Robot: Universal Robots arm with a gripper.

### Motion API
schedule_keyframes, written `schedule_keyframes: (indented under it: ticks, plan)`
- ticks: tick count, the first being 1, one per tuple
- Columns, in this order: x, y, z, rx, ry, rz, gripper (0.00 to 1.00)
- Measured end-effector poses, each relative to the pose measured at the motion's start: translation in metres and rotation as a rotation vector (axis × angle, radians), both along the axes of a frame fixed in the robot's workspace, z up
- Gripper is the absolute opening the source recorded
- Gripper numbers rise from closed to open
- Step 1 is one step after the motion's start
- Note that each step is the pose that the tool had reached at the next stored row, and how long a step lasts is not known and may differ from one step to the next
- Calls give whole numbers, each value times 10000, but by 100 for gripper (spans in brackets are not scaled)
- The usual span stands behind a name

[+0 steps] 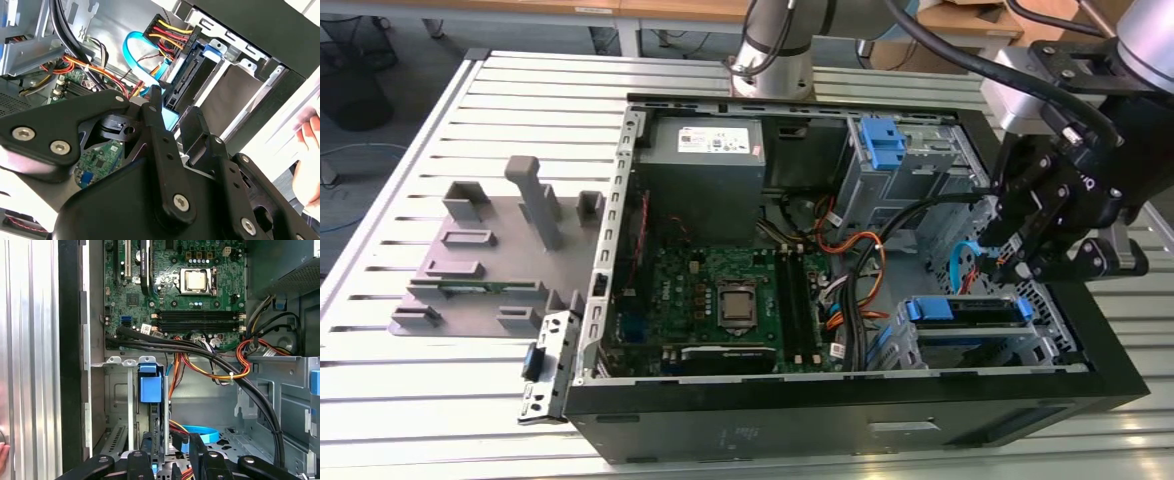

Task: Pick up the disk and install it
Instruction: 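Insert the first disk wire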

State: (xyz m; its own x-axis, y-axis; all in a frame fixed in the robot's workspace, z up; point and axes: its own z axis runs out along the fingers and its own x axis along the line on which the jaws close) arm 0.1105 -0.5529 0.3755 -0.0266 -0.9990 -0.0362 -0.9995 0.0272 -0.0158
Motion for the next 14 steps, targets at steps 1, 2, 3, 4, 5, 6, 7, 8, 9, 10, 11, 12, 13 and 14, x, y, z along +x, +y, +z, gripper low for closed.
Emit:
schedule_keyframes:
  ticks: [1,2,3,4,5,6,7,8,9,10,11,12,13,14]
  plan:
    - [2,3,0,0,0,-1,42]
    - [5,4,-1,-1,0,-1,42]
    - [6,4,-4,0,0,-2,42]
    - [9,5,-8,0,0,-2,42]
    - [11,6,-15,-1,0,-1,42]
    - [14,6,-25,0,0,-1,42]
    - [17,8,-36,0,0,-1,42]
    - [19,9,-48,-1,0,-2,42]
    - [21,10,-60,0,0,-2,42]
    - [24,10,-70,0,0,-1,42]
    - [26,10,-78,-1,0,-1,42]
    - [28,11,-86,-1,0,-2,42]
    - [32,10,-95,-1,0,-1,42]
    - [35,10,-106,-2,0,-1,42]
